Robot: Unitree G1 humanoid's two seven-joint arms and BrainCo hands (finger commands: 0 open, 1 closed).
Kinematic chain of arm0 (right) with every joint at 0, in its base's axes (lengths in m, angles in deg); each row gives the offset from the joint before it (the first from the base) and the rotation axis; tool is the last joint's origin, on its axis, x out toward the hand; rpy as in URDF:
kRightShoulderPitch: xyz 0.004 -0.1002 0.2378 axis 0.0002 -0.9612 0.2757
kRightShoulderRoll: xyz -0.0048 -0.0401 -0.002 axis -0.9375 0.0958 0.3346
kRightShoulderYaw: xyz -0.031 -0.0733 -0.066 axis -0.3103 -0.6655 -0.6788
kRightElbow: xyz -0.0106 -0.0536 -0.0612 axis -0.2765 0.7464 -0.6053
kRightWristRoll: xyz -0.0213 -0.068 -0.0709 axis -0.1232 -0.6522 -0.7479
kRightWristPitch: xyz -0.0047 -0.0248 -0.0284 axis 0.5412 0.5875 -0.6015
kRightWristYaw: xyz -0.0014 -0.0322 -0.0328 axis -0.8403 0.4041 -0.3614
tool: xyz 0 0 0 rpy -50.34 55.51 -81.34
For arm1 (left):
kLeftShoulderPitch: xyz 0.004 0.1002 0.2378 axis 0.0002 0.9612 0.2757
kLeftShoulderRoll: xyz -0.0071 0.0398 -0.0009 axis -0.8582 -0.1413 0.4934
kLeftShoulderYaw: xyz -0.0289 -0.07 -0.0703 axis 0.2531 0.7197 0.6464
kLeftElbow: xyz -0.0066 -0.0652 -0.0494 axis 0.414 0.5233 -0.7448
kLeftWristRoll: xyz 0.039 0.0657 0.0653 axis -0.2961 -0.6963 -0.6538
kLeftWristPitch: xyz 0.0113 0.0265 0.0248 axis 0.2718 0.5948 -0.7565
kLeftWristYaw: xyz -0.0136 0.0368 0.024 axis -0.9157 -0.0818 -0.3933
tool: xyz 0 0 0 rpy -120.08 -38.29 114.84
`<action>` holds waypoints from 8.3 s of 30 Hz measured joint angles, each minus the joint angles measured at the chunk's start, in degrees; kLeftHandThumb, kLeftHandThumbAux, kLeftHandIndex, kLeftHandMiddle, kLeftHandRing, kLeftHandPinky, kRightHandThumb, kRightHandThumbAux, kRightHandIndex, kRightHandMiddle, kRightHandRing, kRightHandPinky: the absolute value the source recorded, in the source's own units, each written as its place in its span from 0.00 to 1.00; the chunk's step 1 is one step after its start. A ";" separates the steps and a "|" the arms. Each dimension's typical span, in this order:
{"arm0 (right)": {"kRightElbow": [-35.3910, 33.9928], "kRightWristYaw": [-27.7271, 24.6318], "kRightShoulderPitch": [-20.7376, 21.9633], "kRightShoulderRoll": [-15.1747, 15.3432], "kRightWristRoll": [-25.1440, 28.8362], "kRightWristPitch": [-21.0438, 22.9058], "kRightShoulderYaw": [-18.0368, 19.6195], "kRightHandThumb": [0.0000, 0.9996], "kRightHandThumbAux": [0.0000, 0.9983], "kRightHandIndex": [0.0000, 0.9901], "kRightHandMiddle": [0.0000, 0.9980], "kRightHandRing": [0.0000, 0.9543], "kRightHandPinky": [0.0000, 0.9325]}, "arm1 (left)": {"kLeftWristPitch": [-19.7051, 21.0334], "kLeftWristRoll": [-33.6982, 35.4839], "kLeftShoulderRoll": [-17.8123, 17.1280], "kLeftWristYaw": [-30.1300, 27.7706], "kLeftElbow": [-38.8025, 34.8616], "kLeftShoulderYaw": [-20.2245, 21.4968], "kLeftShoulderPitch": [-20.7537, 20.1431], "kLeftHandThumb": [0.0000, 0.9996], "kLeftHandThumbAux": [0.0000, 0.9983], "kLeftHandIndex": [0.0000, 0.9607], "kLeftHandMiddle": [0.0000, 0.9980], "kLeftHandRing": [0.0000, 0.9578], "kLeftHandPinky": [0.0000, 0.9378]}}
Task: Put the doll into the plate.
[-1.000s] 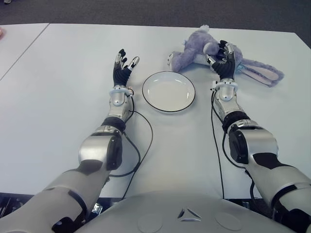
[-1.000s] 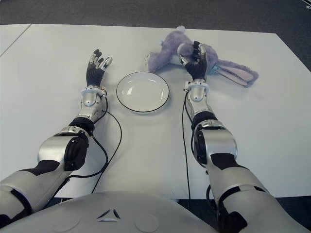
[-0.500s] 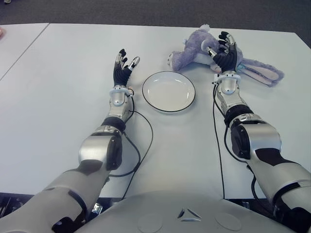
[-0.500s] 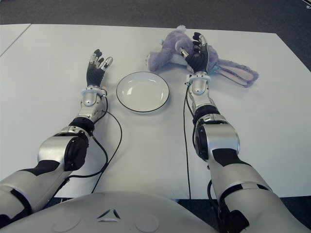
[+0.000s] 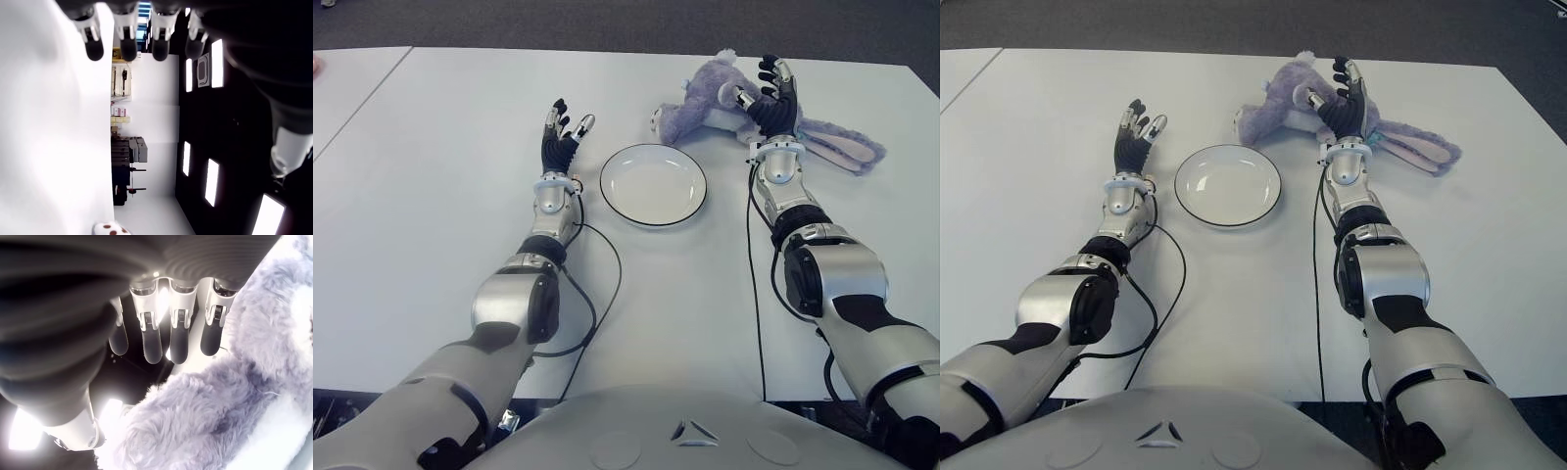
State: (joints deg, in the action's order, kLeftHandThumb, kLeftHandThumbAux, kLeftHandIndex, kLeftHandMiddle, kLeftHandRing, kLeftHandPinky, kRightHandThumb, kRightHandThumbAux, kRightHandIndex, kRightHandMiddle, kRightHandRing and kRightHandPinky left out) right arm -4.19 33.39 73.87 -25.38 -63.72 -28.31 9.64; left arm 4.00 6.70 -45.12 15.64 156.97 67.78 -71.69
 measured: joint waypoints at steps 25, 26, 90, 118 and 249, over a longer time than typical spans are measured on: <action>1.43 -1.67 2.77 4.18 -6.52 5.44 -5.81 0.32 0.76 0.16 0.17 0.16 0.17 | 0.00 0.01 0.02 0.00 0.00 -0.02 -0.03 0.00 0.56 0.08 0.07 0.07 0.07; 1.61 -1.80 2.77 4.62 -7.07 5.78 -6.31 0.30 0.76 0.16 0.17 0.16 0.16 | 0.00 0.03 0.02 0.00 0.00 0.00 -0.03 0.00 0.56 0.08 0.07 0.07 0.07; 3.74 -4.19 3.30 18.13 -23.27 13.26 -23.38 0.37 0.80 0.24 0.21 0.20 0.24 | 0.14 0.41 0.38 -2.40 0.06 2.57 -0.21 0.00 0.50 0.11 0.08 0.07 0.07; 3.10 -0.84 2.06 13.39 -18.79 16.96 -15.82 0.75 0.71 0.41 0.47 0.52 0.57 | 0.19 0.35 0.40 -2.68 0.08 3.47 -0.21 0.00 0.50 0.09 0.08 0.07 0.06; 2.87 -4.50 5.21 13.56 -21.19 11.33 -24.22 0.10 0.48 0.00 0.00 0.00 0.00 | 0.30 0.01 0.62 -1.53 0.08 3.95 -0.39 0.00 0.56 0.11 0.11 0.11 0.10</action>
State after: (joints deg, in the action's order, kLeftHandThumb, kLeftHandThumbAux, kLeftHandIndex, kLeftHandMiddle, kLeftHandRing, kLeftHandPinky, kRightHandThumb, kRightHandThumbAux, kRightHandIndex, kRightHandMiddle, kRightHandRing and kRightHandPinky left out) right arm -1.32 28.89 79.08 -11.82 -84.91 -16.98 -14.58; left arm 4.30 6.71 -44.51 14.11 157.05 71.73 -72.08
